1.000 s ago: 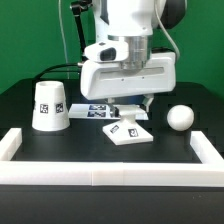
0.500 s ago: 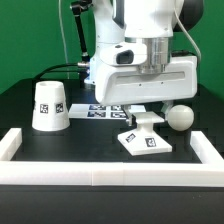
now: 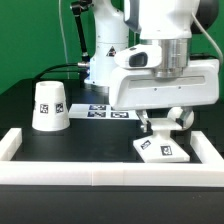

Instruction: Assemble lamp

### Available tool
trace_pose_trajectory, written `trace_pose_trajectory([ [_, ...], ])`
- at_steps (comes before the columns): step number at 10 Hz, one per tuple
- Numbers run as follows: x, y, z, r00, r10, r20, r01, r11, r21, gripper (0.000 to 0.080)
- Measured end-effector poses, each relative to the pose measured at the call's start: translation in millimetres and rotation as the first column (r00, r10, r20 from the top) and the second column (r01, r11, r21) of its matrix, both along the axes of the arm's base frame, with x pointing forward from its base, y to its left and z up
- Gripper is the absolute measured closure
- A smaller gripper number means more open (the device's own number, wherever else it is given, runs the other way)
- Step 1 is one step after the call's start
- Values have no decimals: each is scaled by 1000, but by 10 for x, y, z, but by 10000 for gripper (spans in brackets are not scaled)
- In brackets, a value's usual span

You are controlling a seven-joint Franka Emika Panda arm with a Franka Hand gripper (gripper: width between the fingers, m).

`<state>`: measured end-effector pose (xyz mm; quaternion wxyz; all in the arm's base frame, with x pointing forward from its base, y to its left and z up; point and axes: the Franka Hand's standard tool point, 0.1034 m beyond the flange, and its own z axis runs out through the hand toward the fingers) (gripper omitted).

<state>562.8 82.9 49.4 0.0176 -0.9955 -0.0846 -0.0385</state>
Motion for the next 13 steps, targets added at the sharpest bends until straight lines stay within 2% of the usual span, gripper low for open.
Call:
trace_pose_trajectory([
  [2, 163, 161, 0, 1000, -23, 19, 23, 1000, 9, 265],
  [9, 519, 182, 10, 995, -90, 34, 89, 996, 17, 265],
  [12, 516, 182, 5, 996, -88, 34, 87, 996, 17, 265],
  [13, 515, 183, 4, 996, -87, 34, 87, 996, 17, 123],
])
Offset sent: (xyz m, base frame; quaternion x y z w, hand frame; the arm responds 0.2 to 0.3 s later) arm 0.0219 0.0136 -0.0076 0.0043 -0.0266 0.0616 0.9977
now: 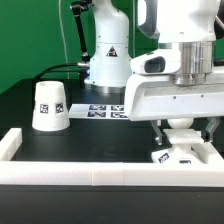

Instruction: Assemble lamp

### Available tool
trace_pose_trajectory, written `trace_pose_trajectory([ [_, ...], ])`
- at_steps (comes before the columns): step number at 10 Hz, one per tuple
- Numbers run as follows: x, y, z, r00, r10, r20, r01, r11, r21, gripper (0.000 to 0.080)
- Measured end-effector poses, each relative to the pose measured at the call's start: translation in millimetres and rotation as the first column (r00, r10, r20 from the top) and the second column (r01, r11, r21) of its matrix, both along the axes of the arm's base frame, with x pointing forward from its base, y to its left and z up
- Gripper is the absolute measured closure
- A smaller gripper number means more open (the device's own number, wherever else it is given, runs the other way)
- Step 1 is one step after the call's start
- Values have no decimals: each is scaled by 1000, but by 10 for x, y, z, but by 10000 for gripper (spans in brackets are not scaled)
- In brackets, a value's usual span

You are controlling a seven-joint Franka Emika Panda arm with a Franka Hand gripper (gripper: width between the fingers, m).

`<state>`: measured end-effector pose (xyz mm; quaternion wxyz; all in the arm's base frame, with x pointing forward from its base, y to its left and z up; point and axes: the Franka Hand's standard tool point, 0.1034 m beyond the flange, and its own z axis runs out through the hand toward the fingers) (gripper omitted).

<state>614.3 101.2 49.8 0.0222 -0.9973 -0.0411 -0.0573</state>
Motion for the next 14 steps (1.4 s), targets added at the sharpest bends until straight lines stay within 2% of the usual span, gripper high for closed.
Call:
trace_pose_trajectory([
  [2, -3, -2, 2, 1000, 5, 1, -5, 1000, 0, 105],
  [3, -81, -58, 50, 999, 45, 5, -45, 999, -6, 105],
  [4, -242, -80, 117, 999, 45, -2, -45, 999, -7, 101],
  [7, -865, -14, 284, 999, 20, -48, -20, 1000, -8, 101],
  [8, -1041, 14, 296, 998, -5, -58, 5, 1000, -9, 101],
  [10, -1320, 58, 215, 998, 5, -58, -6, 1000, -11, 101],
  [13, -1272, 51, 225, 998, -1, -58, 0, 1000, -10, 101],
  [14, -1275, 61, 224, 996, -65, -62, 65, 998, 0, 101],
])
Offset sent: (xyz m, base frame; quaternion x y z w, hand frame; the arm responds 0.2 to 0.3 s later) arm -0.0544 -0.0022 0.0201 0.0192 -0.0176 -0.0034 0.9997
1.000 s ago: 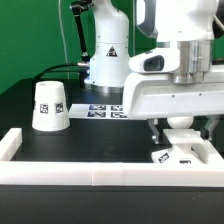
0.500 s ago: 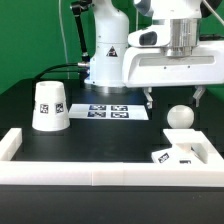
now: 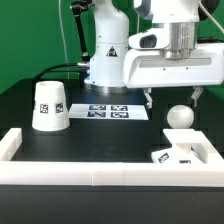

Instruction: Assemble lamp

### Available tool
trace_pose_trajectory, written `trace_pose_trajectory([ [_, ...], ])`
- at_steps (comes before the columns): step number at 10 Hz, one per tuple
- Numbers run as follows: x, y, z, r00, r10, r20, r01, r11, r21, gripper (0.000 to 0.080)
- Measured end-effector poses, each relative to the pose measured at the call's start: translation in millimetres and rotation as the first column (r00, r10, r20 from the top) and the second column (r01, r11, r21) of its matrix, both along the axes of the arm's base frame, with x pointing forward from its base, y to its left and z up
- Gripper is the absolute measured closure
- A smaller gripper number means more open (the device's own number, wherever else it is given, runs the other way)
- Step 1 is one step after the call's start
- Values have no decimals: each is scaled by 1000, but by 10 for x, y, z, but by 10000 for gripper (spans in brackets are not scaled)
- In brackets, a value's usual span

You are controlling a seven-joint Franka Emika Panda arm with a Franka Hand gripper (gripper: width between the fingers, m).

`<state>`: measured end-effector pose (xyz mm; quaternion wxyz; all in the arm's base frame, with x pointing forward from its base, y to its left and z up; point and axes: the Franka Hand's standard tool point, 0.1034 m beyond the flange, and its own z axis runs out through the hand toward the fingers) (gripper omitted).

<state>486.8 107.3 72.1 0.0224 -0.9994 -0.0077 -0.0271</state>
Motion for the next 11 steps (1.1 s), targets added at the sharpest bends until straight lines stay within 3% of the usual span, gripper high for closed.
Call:
trace_pose_trajectory([
  [4, -270, 144, -94, 917, -393, -66, 395, 918, 24, 101],
  [8, -352, 109, -141, 929, -354, -106, 357, 934, 9, 101],
  [11, -356, 116, -141, 914, -302, -271, 307, 952, -25, 101],
])
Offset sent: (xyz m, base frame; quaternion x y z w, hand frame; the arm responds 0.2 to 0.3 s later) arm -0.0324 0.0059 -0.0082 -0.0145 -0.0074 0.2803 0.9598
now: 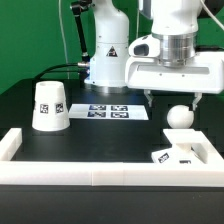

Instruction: Assemble lamp

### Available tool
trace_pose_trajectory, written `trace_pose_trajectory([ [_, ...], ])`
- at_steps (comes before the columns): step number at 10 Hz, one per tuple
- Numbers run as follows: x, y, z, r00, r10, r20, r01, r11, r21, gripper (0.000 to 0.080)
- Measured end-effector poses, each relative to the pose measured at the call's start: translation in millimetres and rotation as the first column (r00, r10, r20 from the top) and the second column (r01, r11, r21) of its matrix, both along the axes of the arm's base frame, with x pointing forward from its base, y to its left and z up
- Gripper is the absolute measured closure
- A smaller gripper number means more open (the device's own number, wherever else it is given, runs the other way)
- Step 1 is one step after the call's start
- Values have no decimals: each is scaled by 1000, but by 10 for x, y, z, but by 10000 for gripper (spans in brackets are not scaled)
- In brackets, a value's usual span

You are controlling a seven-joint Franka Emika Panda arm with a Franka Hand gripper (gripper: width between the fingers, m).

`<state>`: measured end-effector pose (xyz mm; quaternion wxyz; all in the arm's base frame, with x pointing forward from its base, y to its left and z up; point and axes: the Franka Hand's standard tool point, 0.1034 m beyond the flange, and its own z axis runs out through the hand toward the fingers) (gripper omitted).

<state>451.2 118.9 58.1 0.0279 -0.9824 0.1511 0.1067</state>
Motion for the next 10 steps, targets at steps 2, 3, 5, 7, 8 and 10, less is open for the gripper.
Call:
trace_pose_trajectory([
  [2, 13, 46, 52, 991, 7, -132, -5, 1000, 18, 101],
  [3, 32, 79, 77, 983, 21, -181, -16, 999, 29, 101],
  [5, 16, 13, 41, 962, 25, -274, -15, 999, 41, 101],
  [7, -10, 49, 52, 916, 55, -397, -19, 995, 95, 101],
  [8, -1, 97, 38, 903, 84, -421, -26, 990, 141, 101],
  [10, -18, 82, -15, 859, 96, -502, 21, 975, 221, 101],
])
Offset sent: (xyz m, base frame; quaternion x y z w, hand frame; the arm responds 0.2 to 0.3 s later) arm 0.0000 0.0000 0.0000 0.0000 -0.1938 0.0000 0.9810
